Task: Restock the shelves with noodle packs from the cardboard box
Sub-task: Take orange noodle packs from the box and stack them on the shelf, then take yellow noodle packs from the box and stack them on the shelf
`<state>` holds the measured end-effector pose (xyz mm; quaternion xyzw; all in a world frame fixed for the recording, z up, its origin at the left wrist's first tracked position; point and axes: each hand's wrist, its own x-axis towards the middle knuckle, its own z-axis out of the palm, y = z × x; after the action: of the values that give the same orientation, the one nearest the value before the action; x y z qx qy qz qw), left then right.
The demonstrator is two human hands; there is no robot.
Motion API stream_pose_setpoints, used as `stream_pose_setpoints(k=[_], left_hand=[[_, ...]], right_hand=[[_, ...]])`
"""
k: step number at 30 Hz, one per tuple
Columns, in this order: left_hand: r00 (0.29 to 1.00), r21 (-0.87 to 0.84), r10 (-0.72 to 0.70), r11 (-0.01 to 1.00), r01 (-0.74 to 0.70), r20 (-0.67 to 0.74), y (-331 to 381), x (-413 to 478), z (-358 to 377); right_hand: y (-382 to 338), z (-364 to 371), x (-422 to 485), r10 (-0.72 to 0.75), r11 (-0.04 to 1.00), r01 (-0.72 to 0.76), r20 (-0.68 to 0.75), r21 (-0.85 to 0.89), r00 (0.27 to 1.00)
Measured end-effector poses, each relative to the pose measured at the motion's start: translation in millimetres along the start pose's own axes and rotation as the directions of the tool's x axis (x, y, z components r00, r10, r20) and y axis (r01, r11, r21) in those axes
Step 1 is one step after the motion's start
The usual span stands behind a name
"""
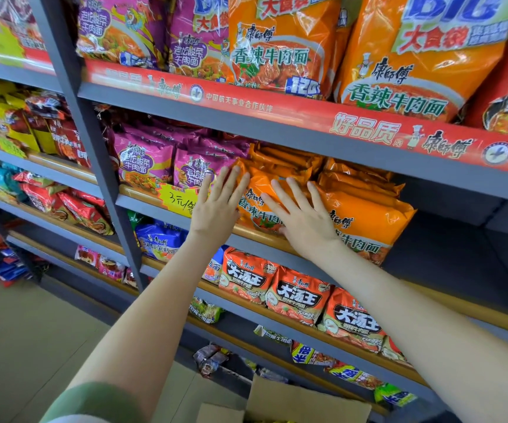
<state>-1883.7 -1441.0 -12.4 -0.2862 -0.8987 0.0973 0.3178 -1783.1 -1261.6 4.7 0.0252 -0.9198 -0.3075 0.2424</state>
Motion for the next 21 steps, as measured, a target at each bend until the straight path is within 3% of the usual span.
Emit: stream_pose_setpoints(k=[4, 10, 15, 21], left_hand=[[0.99, -0.155, -0.092, 0.985, 0.075, -0.106, 24.2, -23.1, -2.2], [0.982, -0.318, -0.173, 0.938, 0.139, -0.082, 81.2, -54.5, -21.9], [0.975, -0.378, -0.223, 0.902, 0.209, 0.008, 132.1, -97.6, -32.1], [0.957, -0.416, -0.126, 0.88, 0.23, 0.261, 223.8, -216.4, -32.2]], right_hand=[[-3.0, -4.0, -20.5, 0.049, 0.998, -0.046, -0.082, 0.036, 0.995], [-14.6, -8.7, -62.9, 0.101, 0.99, -0.094, -0.069, 0.107, 0.992], [-26.9, -12.0, -128.5, 0.096, 0.967, -0.084, -0.036, 0.24, 0.995], [-47.4, 22.4, -272.5, 0.008, 0.906, -0.08, 0.171, 0.416, 0.985]])
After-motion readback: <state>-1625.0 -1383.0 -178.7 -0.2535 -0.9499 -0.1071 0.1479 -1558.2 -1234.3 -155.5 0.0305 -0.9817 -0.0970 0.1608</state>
